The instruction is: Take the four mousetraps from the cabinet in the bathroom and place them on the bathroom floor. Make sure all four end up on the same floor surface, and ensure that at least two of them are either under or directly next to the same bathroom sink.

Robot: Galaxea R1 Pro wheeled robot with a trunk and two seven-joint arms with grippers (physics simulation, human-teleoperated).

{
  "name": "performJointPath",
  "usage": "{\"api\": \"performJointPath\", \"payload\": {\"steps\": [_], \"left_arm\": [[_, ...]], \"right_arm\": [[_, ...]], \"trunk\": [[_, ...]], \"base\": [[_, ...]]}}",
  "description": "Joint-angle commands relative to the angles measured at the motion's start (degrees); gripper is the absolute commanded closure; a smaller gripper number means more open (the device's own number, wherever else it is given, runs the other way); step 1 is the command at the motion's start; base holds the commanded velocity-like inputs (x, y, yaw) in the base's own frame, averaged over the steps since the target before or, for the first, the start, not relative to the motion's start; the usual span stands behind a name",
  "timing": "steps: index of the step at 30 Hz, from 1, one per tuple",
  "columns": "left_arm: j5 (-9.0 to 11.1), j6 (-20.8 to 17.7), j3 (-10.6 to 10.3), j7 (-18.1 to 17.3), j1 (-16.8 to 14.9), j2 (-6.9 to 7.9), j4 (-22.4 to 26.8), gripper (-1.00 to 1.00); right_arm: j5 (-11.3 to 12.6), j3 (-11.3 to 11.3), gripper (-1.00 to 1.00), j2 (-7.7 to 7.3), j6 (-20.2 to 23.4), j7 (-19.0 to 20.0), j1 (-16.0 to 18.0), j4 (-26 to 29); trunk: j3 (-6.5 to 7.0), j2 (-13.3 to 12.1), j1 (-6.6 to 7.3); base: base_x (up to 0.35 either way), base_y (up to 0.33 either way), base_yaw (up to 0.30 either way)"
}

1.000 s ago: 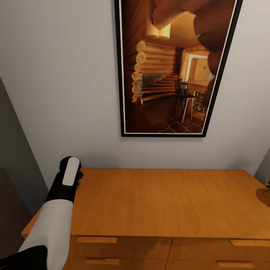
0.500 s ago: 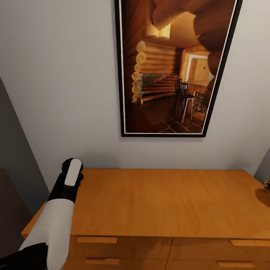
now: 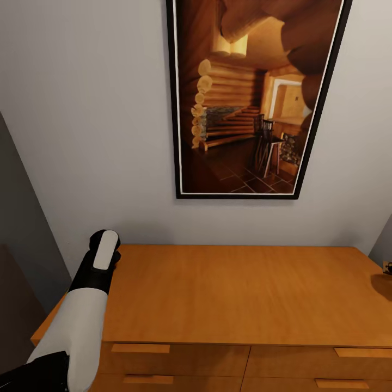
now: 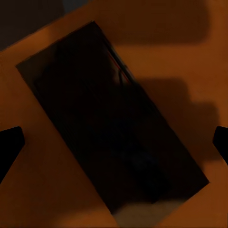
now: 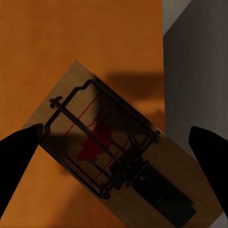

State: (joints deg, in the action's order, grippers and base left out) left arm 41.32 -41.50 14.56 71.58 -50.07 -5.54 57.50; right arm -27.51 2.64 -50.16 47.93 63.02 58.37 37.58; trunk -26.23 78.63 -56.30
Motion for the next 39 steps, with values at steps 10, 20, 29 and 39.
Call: {"api": "performJointPath", "payload": {"steps": [10,20,29,39], "left_arm": [[0.21,1.0,0.12,0.4,-0.03,0.82,-4.41,1.0],[-0.27,1.69,0.12,2.33,-0.03,1.39,-5.54,1.0],[-0.53,2.04,-0.28,3.0,-0.03,-0.99,-0.64,1.0],[1.23,-7.14,-6.36,3.89,-3.47,-4.45,16.92,1.0]], "right_arm": [[-0.44,0.17,1.0,-0.03,0.13,0.43,0.08,0.04],[-0.44,0.17,1.0,-0.04,0.15,0.84,0.08,0.04],[-0.44,0.17,1.0,0.03,0.15,0.96,0.08,0.04],[-0.44,0.2,1.0,0.14,0.15,1.04,0.08,0.04]], "trunk": [[-0.09,0.03,-0.01],[-0.09,0.03,-0.01],[-0.09,0.03,-0.01],[-0.09,0.03,-0.01]], "base": [[0.0,0.0,0.0],[0.0,0.0,0.0],[0.0,0.0,0.0],[0.0,0.0,0.0]]}}
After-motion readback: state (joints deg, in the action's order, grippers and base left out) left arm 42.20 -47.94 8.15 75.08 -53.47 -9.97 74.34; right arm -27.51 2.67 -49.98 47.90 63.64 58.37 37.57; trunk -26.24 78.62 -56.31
